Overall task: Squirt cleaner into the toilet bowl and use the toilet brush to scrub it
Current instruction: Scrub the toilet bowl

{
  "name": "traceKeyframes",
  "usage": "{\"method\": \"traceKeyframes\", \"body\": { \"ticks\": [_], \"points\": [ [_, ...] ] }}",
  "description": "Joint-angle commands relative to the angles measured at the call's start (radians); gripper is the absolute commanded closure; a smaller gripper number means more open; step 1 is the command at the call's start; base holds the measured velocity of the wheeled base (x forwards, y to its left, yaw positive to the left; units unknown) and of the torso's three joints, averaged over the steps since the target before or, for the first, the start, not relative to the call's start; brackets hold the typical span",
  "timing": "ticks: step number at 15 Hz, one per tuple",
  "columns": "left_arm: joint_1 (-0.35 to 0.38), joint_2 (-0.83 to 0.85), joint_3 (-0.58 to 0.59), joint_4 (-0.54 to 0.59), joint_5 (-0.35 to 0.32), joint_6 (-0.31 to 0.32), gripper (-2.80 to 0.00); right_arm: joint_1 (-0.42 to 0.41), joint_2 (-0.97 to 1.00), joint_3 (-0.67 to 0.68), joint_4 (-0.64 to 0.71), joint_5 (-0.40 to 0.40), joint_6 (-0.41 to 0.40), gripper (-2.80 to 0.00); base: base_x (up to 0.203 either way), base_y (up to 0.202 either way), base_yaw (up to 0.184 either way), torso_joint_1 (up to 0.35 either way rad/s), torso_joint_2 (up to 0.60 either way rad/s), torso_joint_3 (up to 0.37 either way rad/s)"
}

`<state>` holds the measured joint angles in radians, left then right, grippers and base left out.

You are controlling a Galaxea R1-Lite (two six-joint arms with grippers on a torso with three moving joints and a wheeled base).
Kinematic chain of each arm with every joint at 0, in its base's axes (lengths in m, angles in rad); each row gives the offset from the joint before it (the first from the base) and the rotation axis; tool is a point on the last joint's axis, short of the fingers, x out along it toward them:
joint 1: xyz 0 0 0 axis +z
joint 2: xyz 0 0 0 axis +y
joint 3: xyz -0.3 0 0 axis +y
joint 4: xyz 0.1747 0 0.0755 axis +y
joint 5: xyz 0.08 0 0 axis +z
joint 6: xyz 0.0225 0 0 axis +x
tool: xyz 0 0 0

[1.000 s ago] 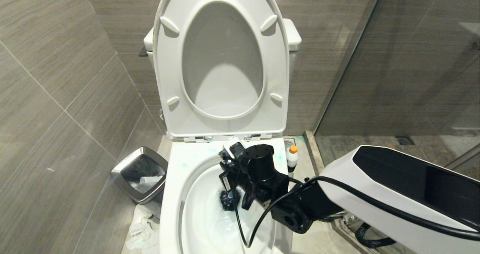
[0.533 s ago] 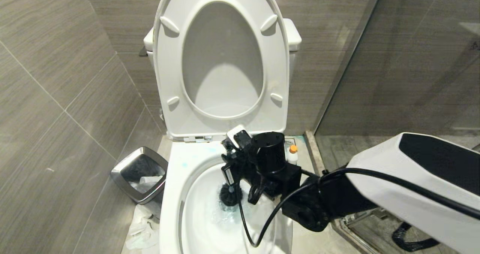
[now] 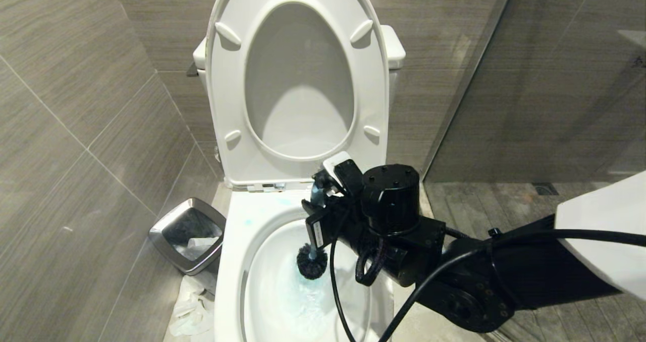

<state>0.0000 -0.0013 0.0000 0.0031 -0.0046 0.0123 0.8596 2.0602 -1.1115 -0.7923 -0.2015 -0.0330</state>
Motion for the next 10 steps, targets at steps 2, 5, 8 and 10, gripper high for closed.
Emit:
{"method": "traceKeyframes", "body": {
  "ticks": [2,5,8,10],
  "points": [
    [0.0,0.001,0.002,0.0,0.0,0.0,0.0,-0.001,0.12,-0.025,-0.01,-0.004,0.0,0.0,0.0,0.0,0.0,0.0,0.0,0.0],
    [0.0,0.001,0.002,0.0,0.0,0.001,0.0,-0.015,0.253,-0.087,-0.083,-0.015,-0.019,0.0,0.0,0.0,0.0,0.0,0.0,0.0],
    [0.0,0.001,0.002,0.0,0.0,0.0,0.0,-0.03,0.358,-0.189,-0.153,-0.046,-0.077,0.0,0.0,0.0,0.0,0.0,0.0,0.0],
    [0.0,0.001,0.002,0.0,0.0,0.0,0.0,-0.031,0.37,-0.195,-0.157,-0.049,-0.111,0.0,0.0,0.0,0.0,0.0,0.0,0.0]
  ]
}}
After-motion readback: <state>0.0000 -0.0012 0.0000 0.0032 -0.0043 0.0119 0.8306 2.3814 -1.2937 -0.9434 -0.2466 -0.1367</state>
